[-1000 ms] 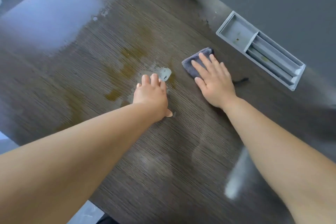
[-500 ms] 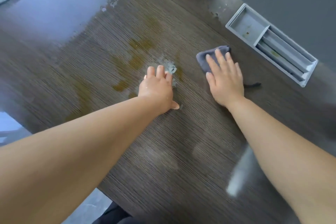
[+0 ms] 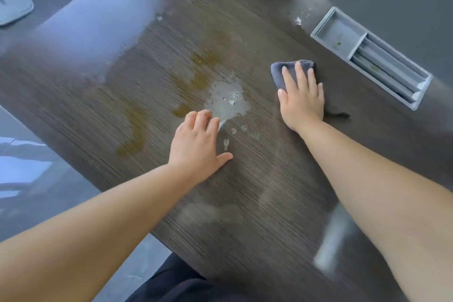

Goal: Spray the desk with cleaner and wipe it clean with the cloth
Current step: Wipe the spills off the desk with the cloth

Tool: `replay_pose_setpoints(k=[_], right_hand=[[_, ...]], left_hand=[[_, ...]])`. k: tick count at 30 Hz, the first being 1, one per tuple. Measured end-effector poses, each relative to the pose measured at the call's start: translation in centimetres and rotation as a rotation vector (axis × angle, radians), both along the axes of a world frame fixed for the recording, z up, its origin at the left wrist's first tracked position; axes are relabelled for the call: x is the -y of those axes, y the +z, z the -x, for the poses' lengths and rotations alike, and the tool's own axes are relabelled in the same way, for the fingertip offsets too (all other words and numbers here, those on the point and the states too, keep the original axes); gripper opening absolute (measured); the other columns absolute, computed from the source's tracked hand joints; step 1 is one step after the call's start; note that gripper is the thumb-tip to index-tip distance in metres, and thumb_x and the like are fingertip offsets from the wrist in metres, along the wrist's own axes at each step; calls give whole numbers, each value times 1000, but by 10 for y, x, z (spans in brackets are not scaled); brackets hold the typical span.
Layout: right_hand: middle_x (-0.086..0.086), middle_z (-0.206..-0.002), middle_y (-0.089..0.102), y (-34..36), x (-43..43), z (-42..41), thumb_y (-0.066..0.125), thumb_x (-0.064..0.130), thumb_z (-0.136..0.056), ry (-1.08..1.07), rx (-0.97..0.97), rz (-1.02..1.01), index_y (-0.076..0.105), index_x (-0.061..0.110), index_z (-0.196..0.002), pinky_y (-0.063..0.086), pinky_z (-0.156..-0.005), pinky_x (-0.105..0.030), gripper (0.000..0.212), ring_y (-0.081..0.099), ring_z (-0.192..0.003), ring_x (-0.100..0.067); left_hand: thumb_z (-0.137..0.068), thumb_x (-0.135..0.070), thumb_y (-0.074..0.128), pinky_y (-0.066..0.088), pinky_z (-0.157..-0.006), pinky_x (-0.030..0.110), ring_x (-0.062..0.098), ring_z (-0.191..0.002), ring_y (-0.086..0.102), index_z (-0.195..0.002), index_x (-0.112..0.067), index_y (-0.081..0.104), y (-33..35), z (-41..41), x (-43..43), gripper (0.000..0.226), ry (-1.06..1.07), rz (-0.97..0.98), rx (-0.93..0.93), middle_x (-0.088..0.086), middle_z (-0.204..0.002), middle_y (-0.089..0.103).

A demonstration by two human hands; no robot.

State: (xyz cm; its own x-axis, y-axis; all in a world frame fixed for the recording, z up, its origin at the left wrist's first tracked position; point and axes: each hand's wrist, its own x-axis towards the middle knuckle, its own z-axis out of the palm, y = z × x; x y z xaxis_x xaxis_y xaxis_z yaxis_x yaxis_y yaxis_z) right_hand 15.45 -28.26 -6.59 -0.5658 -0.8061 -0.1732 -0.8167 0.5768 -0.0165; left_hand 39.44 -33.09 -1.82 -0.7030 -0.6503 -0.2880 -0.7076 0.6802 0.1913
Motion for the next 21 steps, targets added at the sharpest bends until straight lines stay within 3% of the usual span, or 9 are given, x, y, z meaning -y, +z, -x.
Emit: replay_pose_setpoints(k=[3, 5, 8, 10, 12, 15, 17, 21], right_hand=[[-2, -160, -7, 1, 36, -35, 23, 43, -101, -135, 20, 23, 4, 29, -152, 3, -117, -50, 56, -5, -146, -29], [-4, -160, -5, 0, 26, -59, 21, 46, -100, 67, 41, 15, 6, 28, -152, 3, -116, -50, 57, -3, -146, -30], [-5, -159, 12, 1, -26, -70, 21, 48, -96, 519, 71, 35, 23, 26, -150, 13, -114, -51, 58, 12, -145, -31], [-4, -157, 21, 1, -43, -47, 26, 47, -95, 604, 61, 12, 30, 26, -147, 19, -112, -52, 57, 20, -143, -31], [-4, -159, 16, 2, -33, -29, 21, 48, -94, 427, 42, 14, 26, 26, -149, 18, -114, -54, 59, 16, -144, -31], [0, -160, -2, 2, 11, -46, 22, 45, -100, -34, 43, 26, 10, 30, -152, 5, -117, -51, 55, -2, -146, -27], [-3, -160, -4, 1, 25, -79, 23, 44, -101, -85, 40, 45, 7, 28, -152, 4, -116, -52, 56, -2, -146, -30], [-7, -158, 18, -6, -31, -109, 26, 44, -97, 506, 37, 89, 27, 25, -149, 17, -113, -53, 55, 18, -143, -34]], left_hand=[[-76, -69, 54, 23, -110, 32, 25, -133, 20, -140, -18, 30, -2, -17, -2, 85, 36, -7, 10, 1, -142, 26], [-74, -70, 55, 22, -111, 32, 25, -133, 21, -141, -17, 30, -3, -27, -3, 89, 58, -18, 23, 2, -143, 26], [-73, -72, 54, 21, -112, 33, 26, -135, 20, -143, -15, 28, -5, -38, -6, 94, 86, -17, 26, 4, -144, 27], [-73, -73, 52, 20, -113, 34, 26, -136, 18, -145, -16, 24, -5, -41, -8, 96, 85, -40, 27, 4, -146, 23], [-74, -73, 50, 20, -113, 34, 26, -136, 17, -147, -17, 20, -7, -41, -8, 97, 82, -55, 27, 3, -147, 21], [-75, -74, 48, 18, -114, 33, 26, -136, 18, -148, -17, 16, -8, -40, -8, 98, 75, -47, 39, 3, -148, 20], [-75, -74, 48, 17, -113, 33, 26, -135, 18, -148, -16, 16, -9, -40, -7, 99, 71, -40, 47, 3, -148, 20], [-75, -74, 49, 17, -113, 33, 27, -134, 20, -148, -15, 17, -10, -40, -7, 99, 58, -22, 40, 4, -148, 22]])
